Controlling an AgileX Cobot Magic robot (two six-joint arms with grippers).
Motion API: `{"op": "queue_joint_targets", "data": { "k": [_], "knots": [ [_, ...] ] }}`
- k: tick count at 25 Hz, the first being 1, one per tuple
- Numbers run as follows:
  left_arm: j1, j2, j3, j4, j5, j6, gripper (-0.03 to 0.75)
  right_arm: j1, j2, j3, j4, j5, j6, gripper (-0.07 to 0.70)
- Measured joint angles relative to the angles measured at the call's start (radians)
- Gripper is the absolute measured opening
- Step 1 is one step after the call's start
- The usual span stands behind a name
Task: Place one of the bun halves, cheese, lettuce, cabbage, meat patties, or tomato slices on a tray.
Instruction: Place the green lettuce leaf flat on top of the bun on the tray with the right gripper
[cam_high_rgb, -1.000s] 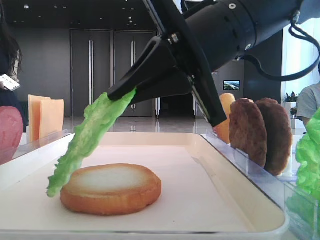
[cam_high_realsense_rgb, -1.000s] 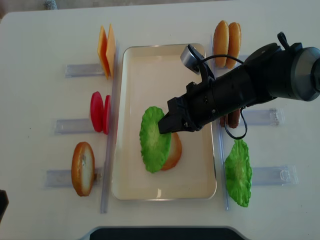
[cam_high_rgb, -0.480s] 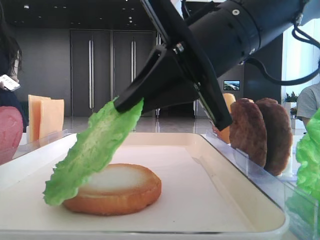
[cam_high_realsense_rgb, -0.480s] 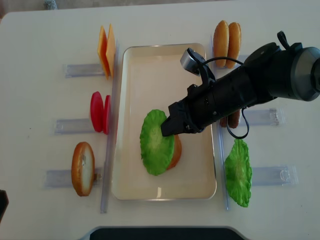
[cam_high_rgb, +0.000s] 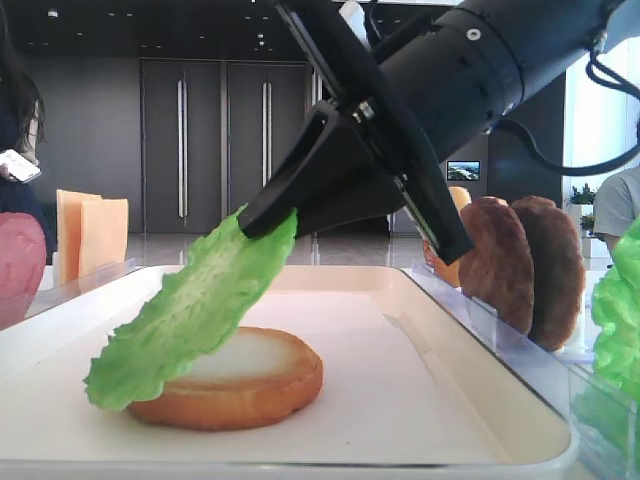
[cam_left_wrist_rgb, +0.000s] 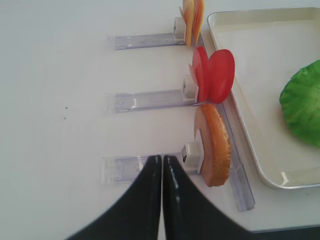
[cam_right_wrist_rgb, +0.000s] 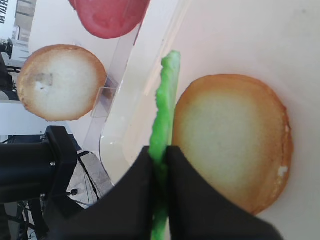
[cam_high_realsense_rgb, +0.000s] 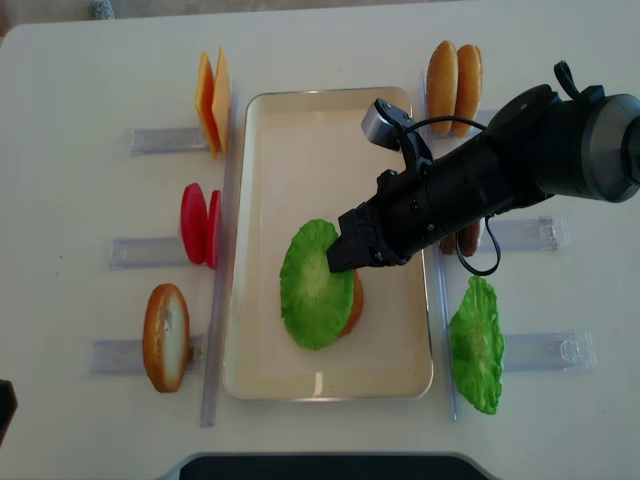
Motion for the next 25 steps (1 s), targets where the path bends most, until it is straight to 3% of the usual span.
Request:
{"op": "queue_joint_targets", "data": {
  "k": [7,25],
  "knots": [
    [0.000,0.000,0.000,0.000,0.000,0.000,-0.007,0.000,0.000,0.000,-0.007,-0.024,0.001,0.117],
    [0.000,0.000,0.000,0.000,0.000,0.000,-0.007,0.000,0.000,0.000,-0.056,-0.031,0.004,0.533]
  ]
}}
